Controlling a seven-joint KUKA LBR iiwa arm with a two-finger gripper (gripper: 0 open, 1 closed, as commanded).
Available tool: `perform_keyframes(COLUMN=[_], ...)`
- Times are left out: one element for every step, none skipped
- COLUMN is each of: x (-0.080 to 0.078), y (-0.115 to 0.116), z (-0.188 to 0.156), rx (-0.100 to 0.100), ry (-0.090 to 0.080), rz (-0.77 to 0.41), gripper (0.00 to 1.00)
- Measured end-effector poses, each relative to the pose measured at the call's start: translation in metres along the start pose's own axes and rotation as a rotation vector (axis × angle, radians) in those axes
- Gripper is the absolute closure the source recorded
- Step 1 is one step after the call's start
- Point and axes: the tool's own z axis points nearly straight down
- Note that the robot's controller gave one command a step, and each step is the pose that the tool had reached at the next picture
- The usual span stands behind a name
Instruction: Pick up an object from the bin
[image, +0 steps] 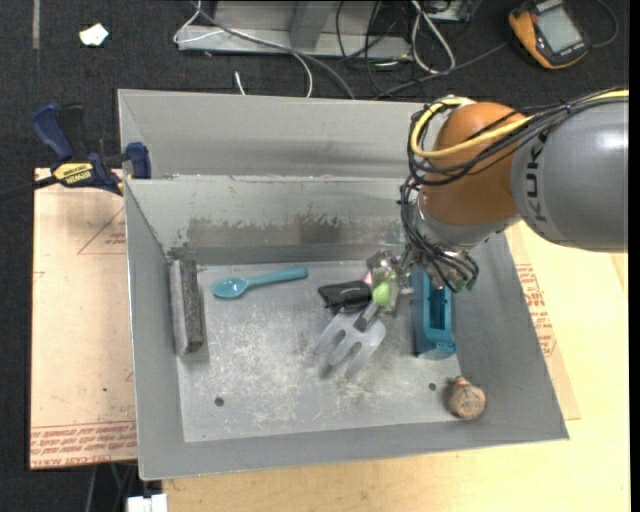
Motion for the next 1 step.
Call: perform_keyframes(x=[-0.0038], y=[0.0058], z=[-0.0910], rx=[-0.002], ry=[0.003], rz=[-0.010], gripper=[1.00])
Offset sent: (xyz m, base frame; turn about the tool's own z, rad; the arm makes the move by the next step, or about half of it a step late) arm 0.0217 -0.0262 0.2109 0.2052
